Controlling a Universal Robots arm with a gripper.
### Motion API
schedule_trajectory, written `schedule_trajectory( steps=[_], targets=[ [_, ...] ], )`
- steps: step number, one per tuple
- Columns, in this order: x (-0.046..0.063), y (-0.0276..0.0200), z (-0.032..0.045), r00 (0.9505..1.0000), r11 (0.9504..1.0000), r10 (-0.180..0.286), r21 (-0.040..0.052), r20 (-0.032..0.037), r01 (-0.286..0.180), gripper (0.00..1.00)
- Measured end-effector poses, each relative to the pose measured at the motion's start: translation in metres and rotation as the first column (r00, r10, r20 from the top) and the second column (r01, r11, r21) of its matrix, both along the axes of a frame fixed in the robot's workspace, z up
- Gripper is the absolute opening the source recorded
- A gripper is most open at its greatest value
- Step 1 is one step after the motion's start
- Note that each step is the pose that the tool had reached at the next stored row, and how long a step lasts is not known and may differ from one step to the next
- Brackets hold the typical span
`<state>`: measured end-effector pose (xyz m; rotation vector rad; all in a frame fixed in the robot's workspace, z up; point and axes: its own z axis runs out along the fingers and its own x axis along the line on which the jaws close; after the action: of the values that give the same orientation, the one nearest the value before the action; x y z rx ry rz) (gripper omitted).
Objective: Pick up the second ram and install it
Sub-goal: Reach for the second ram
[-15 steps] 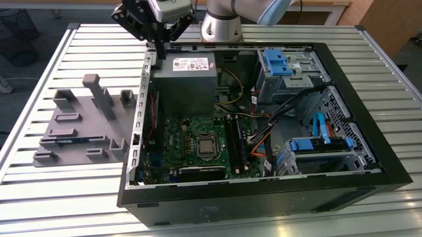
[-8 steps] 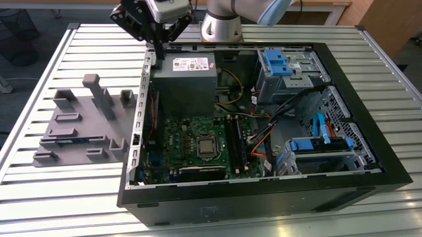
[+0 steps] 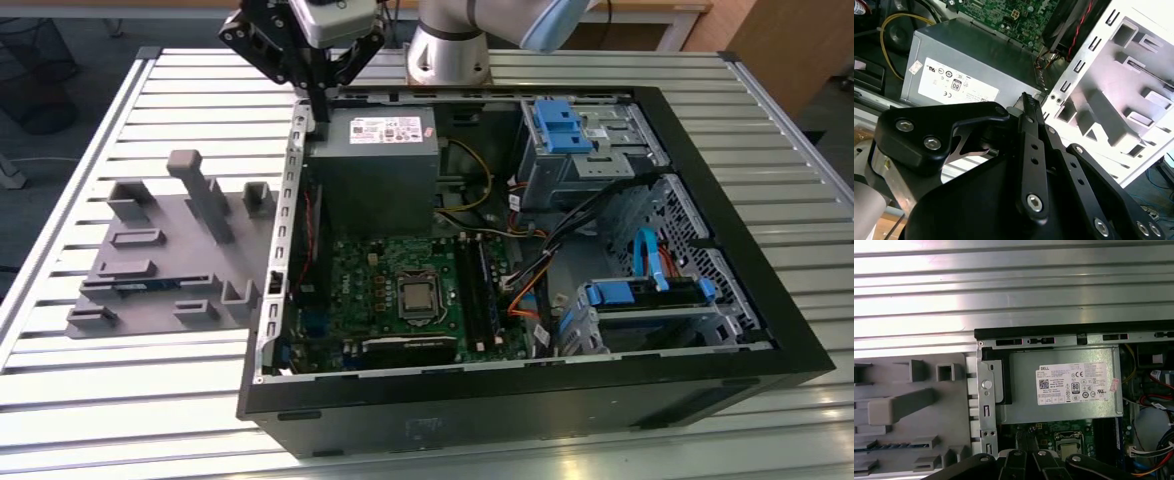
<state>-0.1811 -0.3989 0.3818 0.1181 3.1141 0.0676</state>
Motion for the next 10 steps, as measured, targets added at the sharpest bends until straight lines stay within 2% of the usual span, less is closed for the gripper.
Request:
schedule_trajectory(
  steps=[10],
  targets=[
    [-0.006,0.0,-0.0008,1.0,1.0,0.0,0.0,0.0,0.0,0.11]
  ],
)
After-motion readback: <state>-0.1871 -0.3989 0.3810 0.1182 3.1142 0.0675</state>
